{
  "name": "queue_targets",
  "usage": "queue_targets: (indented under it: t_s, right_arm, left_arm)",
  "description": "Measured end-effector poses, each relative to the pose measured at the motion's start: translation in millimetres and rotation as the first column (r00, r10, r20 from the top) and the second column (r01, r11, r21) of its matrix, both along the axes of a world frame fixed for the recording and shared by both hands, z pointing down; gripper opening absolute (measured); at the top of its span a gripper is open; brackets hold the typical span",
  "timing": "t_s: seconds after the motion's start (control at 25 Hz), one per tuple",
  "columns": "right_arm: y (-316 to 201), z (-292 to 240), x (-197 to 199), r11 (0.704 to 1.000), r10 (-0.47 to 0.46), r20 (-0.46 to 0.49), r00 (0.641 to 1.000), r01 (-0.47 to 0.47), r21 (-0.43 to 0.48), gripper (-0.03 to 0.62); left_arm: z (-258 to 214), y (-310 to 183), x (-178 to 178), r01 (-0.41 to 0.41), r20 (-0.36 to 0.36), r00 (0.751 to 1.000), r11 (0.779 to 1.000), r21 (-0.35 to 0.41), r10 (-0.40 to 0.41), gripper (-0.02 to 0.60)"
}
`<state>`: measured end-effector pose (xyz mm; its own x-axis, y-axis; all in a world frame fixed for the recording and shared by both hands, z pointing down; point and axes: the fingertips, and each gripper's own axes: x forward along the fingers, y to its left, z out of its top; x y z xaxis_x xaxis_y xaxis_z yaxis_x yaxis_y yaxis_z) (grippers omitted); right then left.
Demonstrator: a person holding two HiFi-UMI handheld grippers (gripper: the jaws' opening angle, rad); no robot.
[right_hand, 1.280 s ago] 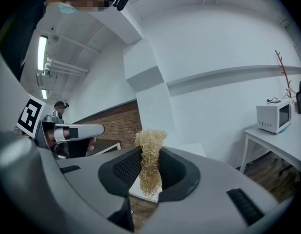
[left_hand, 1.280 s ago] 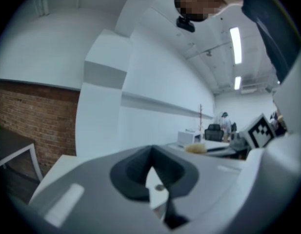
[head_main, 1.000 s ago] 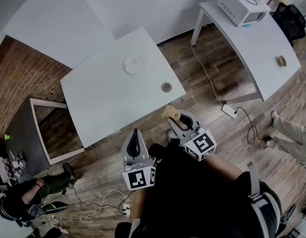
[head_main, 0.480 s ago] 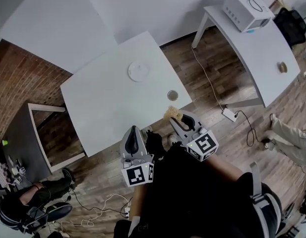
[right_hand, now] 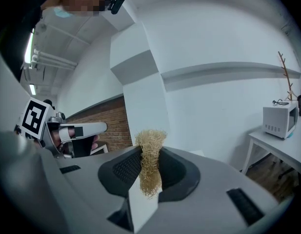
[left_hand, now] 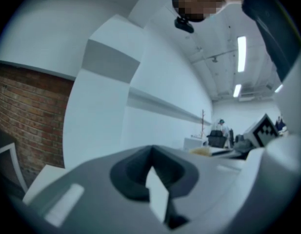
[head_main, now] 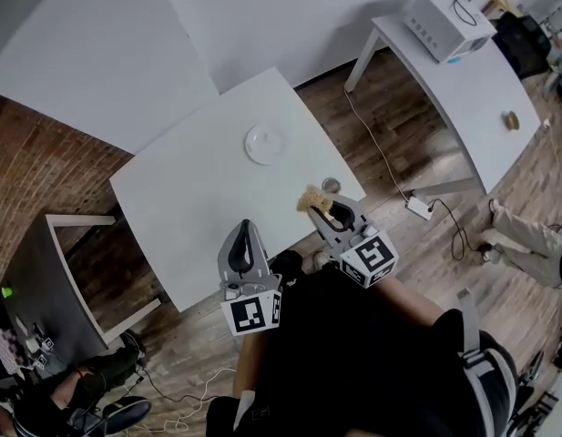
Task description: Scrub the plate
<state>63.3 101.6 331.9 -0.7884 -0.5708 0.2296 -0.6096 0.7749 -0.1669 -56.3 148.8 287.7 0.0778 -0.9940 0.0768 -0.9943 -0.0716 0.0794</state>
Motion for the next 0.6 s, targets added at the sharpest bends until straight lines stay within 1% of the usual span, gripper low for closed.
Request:
queue_targets:
  t_s: [0.28,0.6]
  right_arm:
    - [-21,8,-30,0.998,0.061,-0.024,0.998,-0.061,-0.015,0.081]
    - [-31,23,-31,0.993,0.107,-0.065,0.992,-0.110,-0.043,0.081]
  left_arm:
    - [13,-19,-35,-0.050,-0.026,0.998,0.999,-0.009,0.050,0.002]
    - [20,-28,-41,-0.078,-0.049,0.996,0.996,-0.030,0.077,0.002]
